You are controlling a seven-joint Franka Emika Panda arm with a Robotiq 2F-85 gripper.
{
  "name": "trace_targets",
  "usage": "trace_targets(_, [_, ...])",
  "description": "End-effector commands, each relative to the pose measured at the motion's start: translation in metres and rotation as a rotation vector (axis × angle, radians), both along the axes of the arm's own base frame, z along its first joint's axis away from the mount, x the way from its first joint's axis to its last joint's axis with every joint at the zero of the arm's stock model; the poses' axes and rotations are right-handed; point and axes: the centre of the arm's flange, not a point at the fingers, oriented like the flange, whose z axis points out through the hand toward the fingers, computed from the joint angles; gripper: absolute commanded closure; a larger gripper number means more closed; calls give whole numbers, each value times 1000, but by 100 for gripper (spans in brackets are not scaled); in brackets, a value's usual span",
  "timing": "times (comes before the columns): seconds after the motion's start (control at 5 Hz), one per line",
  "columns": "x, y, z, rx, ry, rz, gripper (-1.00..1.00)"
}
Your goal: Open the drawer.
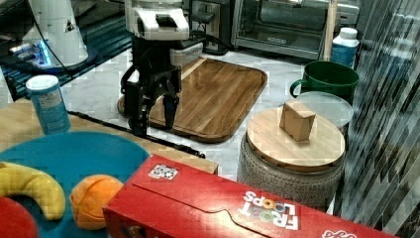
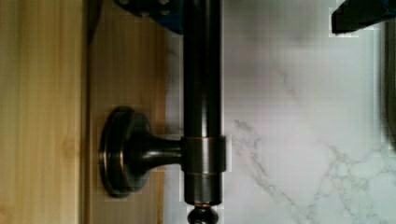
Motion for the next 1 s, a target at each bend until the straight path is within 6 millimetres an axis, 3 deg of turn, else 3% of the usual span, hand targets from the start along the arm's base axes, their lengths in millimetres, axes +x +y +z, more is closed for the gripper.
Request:
trace_targets(0.2, [38, 235, 4, 94, 3, 135, -100])
trace_targets(0.6, [34, 276, 9, 151, 6, 151, -100])
trace_targets(1.0, [30, 284, 13, 168, 54, 105, -100])
